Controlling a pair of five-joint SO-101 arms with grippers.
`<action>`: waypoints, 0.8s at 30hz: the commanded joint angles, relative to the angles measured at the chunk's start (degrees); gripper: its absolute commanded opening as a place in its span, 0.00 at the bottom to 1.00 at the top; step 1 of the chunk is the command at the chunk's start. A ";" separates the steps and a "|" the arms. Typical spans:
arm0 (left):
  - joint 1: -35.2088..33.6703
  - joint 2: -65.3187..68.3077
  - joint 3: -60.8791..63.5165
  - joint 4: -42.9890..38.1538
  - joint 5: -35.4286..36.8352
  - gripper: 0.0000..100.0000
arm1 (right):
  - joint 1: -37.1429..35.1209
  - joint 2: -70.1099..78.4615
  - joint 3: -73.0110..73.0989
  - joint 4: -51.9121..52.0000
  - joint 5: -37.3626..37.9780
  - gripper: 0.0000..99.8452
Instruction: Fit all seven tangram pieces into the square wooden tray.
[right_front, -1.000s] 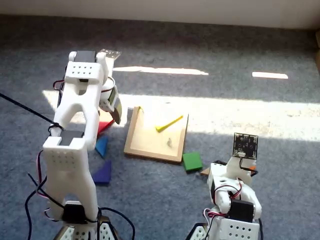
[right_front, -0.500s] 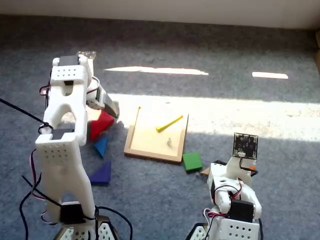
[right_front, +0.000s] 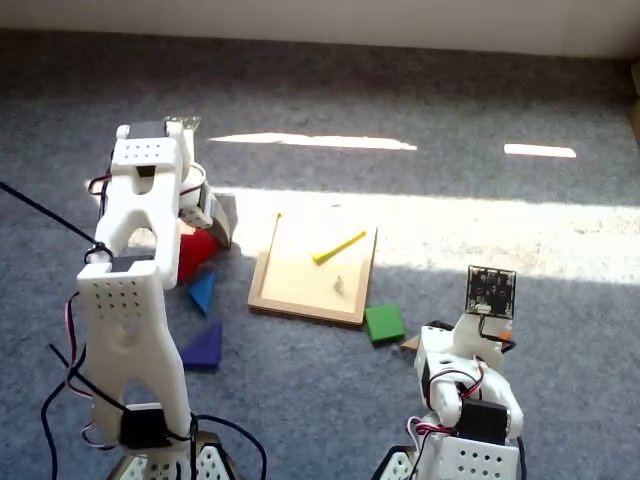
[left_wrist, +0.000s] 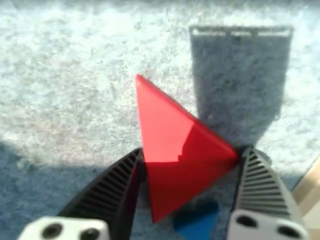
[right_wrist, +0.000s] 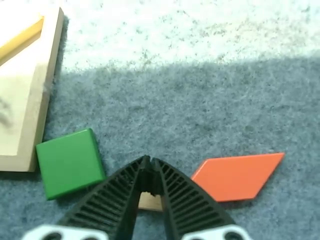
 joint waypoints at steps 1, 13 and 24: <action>1.98 -0.40 -0.22 -0.35 0.26 0.23 | 0.75 -0.66 7.52 -1.19 0.70 0.00; 8.84 -11.74 -0.75 7.38 -1.58 0.21 | 0.75 -0.66 7.52 -1.19 0.70 0.00; 8.84 -13.32 0.40 7.74 -1.41 0.21 | 0.75 -0.66 7.52 -1.19 0.70 0.00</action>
